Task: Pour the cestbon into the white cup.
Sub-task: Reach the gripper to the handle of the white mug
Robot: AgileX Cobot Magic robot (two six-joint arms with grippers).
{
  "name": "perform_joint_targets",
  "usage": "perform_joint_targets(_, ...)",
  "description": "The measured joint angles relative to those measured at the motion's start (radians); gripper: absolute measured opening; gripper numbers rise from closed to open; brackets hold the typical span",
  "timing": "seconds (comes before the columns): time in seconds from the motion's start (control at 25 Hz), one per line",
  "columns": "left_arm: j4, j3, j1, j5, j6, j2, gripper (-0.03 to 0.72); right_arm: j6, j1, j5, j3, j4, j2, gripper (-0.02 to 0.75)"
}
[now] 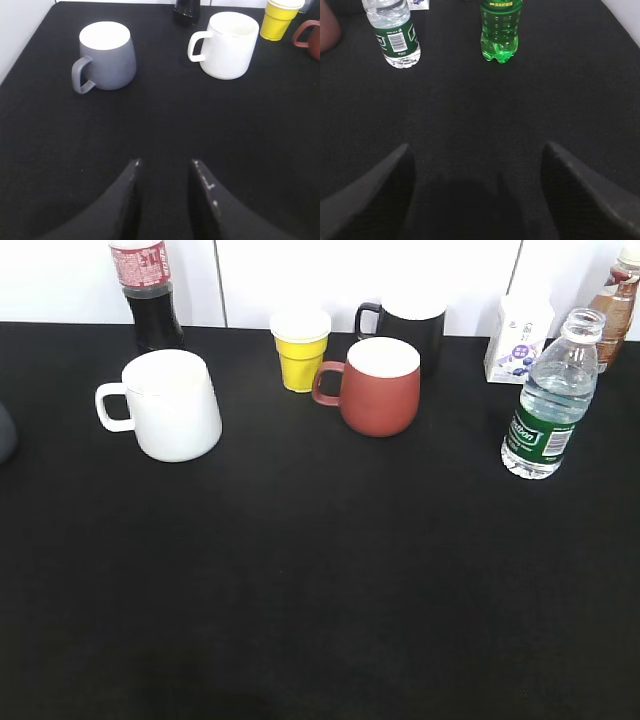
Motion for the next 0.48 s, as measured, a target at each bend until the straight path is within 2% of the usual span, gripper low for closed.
perform_joint_targets(0.36, 0.0, 0.0, 0.0, 0.0, 0.0, 0.0, 0.241, 0.0, 0.0, 0.0, 0.0, 0.0, 0.0, 0.594)
perform_joint_targets(0.4, 0.0, 0.0, 0.0, 0.0, 0.0, 0.0, 0.253, 0.0, 0.0, 0.0, 0.0, 0.0, 0.0, 0.594)
perform_joint_targets(0.48, 0.0, 0.0, 0.0, -0.001, 0.0, 0.021, 0.382, 0.0, 0.0, 0.0, 0.0, 0.0, 0.0, 0.594)
